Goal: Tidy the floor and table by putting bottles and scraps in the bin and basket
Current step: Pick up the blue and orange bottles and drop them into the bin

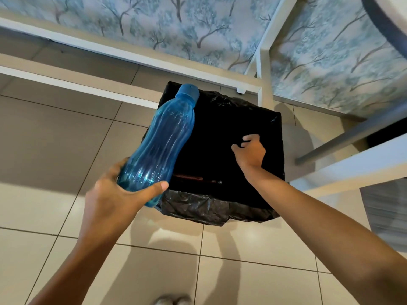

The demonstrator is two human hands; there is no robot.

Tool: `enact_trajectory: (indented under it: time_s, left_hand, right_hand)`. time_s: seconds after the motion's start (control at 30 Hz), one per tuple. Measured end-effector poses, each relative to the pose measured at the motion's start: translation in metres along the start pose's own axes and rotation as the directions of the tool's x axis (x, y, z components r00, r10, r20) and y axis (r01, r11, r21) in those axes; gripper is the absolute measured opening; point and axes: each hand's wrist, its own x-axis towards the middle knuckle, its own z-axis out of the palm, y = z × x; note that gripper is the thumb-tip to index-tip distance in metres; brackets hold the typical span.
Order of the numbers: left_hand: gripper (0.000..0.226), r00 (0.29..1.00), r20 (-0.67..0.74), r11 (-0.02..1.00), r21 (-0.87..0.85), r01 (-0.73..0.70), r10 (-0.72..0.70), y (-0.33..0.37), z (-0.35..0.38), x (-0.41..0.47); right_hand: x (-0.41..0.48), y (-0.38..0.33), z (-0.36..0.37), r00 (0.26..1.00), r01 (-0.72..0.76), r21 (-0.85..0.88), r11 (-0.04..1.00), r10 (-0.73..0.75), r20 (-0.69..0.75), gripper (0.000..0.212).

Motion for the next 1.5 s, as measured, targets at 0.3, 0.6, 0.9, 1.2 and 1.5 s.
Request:
enact_trajectory:
  time_s: [0.3, 0.6, 0.9, 1.2, 1.5]
  left_hand:
    - [0.091, 0.978, -0.025, 0.963, 0.179, -0.201, 0.209, 0.01, -0.011, -0.003]
    - [0.092, 0.841, 0.15, 0.759, 0.37, -0.535, 0.52, 0.006, -0.05, 0.0]
    - [0.096, 0.948, 0.133, 0.896, 0.31, -0.316, 0.288, -0.001, -0.043, -0.001]
    - [0.053, 0.993, 0.074, 0.978, 0.191, 0.08, -0.095, -0.009, -0.01, 0.012]
    - [0.039, 0.982, 0.107, 0.944, 0.308, 0.117, -0.157, -0.01, 0.014, 0.046]
  right_hand:
    - [-0.055, -0.045, -0.019, 0.982, 0.188, 0.309, 0.932, -0.182, -0.047, 0.032]
    - [-0.067, -0.07, -0.054, 0.919, -0.007, 0.624, 0.781, -0.241, 0.313, 0.046]
    - [-0.089, -0.057, -0.068, 0.971, 0.205, 0.635, 0.745, -0.238, -0.034, 0.028]
    - [-0.044, -0.028, -0.042, 0.859, 0.4, -0.156, 0.903, -0.429, -0.28, 0.04]
    - [0.011, 0.011, 0.035, 0.878, 0.479, -0.527, 0.702, -0.384, 0.286, 0.041]
